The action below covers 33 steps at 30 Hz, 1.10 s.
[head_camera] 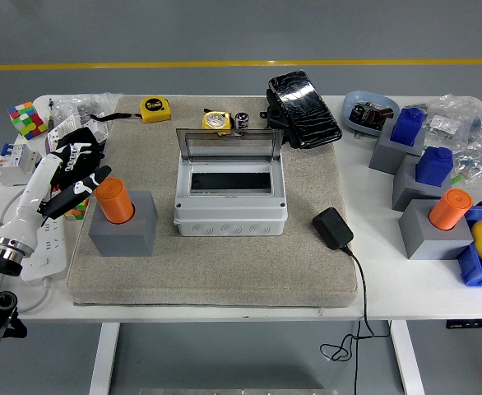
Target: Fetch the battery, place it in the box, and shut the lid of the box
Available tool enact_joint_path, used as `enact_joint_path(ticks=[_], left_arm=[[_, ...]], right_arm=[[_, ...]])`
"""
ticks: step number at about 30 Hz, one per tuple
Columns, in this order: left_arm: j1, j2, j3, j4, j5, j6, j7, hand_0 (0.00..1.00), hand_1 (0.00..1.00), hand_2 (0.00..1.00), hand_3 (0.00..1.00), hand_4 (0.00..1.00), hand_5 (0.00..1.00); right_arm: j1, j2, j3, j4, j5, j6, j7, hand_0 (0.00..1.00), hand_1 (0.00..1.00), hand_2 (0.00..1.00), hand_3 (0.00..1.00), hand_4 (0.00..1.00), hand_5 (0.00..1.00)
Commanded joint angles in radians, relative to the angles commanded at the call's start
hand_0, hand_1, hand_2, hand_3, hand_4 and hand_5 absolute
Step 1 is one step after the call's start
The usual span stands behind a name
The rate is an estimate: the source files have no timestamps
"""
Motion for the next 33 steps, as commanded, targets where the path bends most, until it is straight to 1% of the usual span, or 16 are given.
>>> enact_joint_path(ticks=[2,6,7,12,13,17,18,19,24,25,30,31,33], left_arm=[[-0.001,-0.002,0.006,0.003,-0.001,0.004,-0.007,0.687,0.751,0.779,0.778,0.998,0.533],[-0.012,-0.010,0.039,0.022,-0.008,0.031,-0.041,0.687,0.751,0.779,0.778,0.998,0.533],[-0.016,-0.013,0.046,0.026,-0.009,0.038,-0.047,0.677,0.743,0.779,0.779,0.998,0.429],[-0.040,-0.029,0.070,0.056,-0.021,0.057,-0.057,0.677,0.743,0.779,0.779,0.998,0.429],[-0.047,-0.033,0.074,0.068,-0.028,0.061,-0.062,0.664,0.734,0.772,0.762,0.998,0.382],[-0.068,-0.046,0.090,0.101,-0.075,0.075,-0.084,0.664,0.734,0.772,0.762,0.998,0.382],[-0.075,-0.049,0.094,0.109,-0.087,0.076,-0.090,0.664,0.734,0.772,0.762,0.998,0.382],[-0.081,-0.052,0.097,0.116,-0.097,0.077,-0.094,0.630,0.700,0.732,0.748,0.998,0.310],[-0.102,-0.059,0.122,0.134,-0.142,0.074,-0.113,0.630,0.700,0.732,0.748,0.998,0.310],[-0.105,-0.061,0.127,0.137,-0.147,0.073,-0.116,0.563,0.642,0.690,0.720,0.998,0.240],[-0.122,-0.073,0.146,0.156,-0.178,0.069,-0.125,0.563,0.642,0.690,0.720,0.998,0.240],[-0.125,-0.075,0.148,0.159,-0.182,0.068,-0.126,0.530,0.603,0.642,0.687,0.998,0.155],[-0.133,-0.079,0.155,0.169,-0.196,0.069,-0.132,0.530,0.603,0.642,0.687,0.998,0.155]], right_arm=[[0.000,0.000,0.000,0.000,0.000,0.000,0.000,0.660,0.631,0.632,0.543,0.932,0.446],[0.000,0.000,0.001,0.001,0.000,-0.001,0.000,0.660,0.631,0.632,0.543,0.932,0.446],[0.000,0.000,0.002,0.001,0.000,-0.002,0.000,0.662,0.631,0.632,0.543,0.933,0.445],[0.000,0.000,-0.001,0.000,0.001,-0.001,0.000,0.662,0.631,0.632,0.543,0.933,0.445],[-0.001,0.000,-0.002,0.000,0.002,0.000,0.000,0.660,0.631,0.632,0.543,0.933,0.446],[-0.001,0.002,-0.005,-0.001,0.004,0.000,0.001,0.660,0.631,0.632,0.543,0.933,0.446],[0.000,0.002,-0.007,-0.001,0.005,0.001,0.001,0.660,0.631,0.632,0.543,0.933,0.446],[0.001,0.002,-0.007,0.000,0.005,0.001,0.001,0.660,0.631,0.632,0.544,0.934,0.446],[0.001,0.003,-0.008,-0.001,0.007,0.001,0.001,0.660,0.631,0.632,0.544,0.934,0.446],[0.001,0.003,-0.009,-0.001,0.008,0.002,0.001,0.660,0.631,0.632,0.544,0.934,0.445],[-0.001,0.003,-0.011,-0.001,0.010,0.002,0.001,0.660,0.631,0.632,0.544,0.934,0.445],[-0.001,0.003,-0.012,-0.001,0.010,0.002,0.001,0.660,0.631,0.632,0.544,0.935,0.445],[-0.001,0.003,-0.013,-0.001,0.012,0.003,0.001,0.660,0.631,0.632,0.544,0.935,0.445]])
